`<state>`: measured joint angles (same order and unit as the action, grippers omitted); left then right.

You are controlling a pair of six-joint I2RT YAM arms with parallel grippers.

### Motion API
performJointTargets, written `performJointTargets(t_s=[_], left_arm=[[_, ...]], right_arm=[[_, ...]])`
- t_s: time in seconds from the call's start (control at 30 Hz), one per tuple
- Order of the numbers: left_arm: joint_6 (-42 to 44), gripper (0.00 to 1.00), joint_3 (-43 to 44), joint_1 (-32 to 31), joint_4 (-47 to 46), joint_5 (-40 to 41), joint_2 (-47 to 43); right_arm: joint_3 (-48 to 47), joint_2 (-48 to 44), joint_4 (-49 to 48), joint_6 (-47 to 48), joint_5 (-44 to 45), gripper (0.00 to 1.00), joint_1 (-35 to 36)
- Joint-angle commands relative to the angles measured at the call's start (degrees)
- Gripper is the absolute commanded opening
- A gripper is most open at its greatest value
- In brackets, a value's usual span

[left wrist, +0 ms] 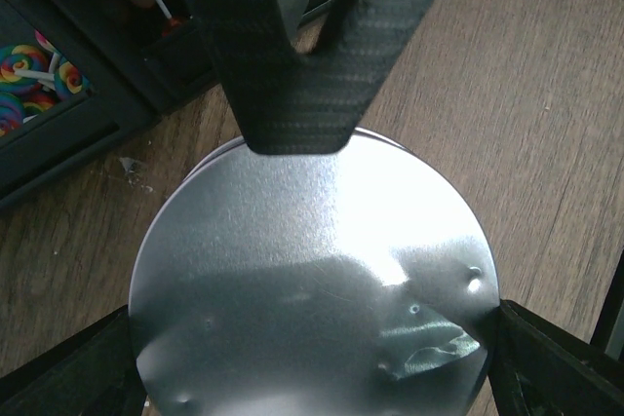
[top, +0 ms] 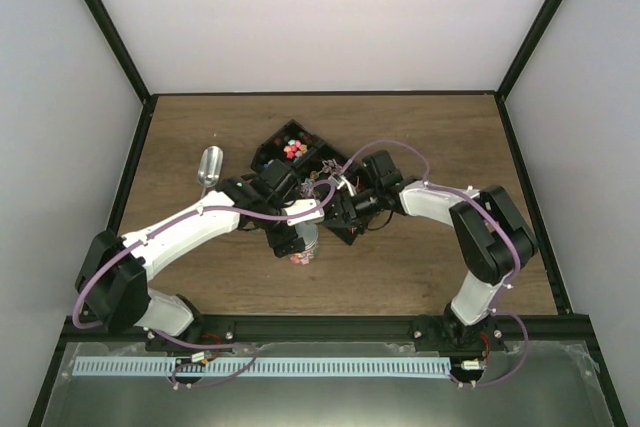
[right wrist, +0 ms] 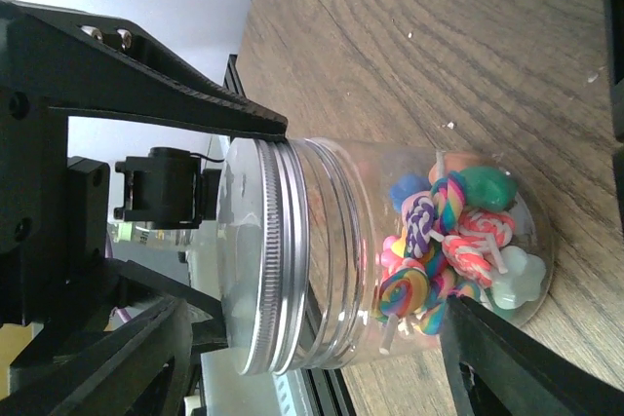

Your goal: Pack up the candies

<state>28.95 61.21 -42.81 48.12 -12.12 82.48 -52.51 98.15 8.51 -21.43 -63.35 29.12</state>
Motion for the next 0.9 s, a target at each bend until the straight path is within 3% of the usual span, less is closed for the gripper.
performJointTargets(t_s=[0.0,0.57,0.87], left_arm=[[-0.2,0.81,1.0,-0.3,-0.2,-0.9,0.6],[-1.2,0.82,1.2,-0.3,0.2,-1.0,1.3],[-1.4,0.91,1.4,-0.3,0.5,-1.0,0.5]], right_arm=[[-1.2,2.0,1.2,1.5,1.2,0.73,1.0],[-2.8,4.7,3.2,3.6,3.0,0.59,1.7],[-3.1,4.5,4.3,4.4,4.8,0.56,1.7]])
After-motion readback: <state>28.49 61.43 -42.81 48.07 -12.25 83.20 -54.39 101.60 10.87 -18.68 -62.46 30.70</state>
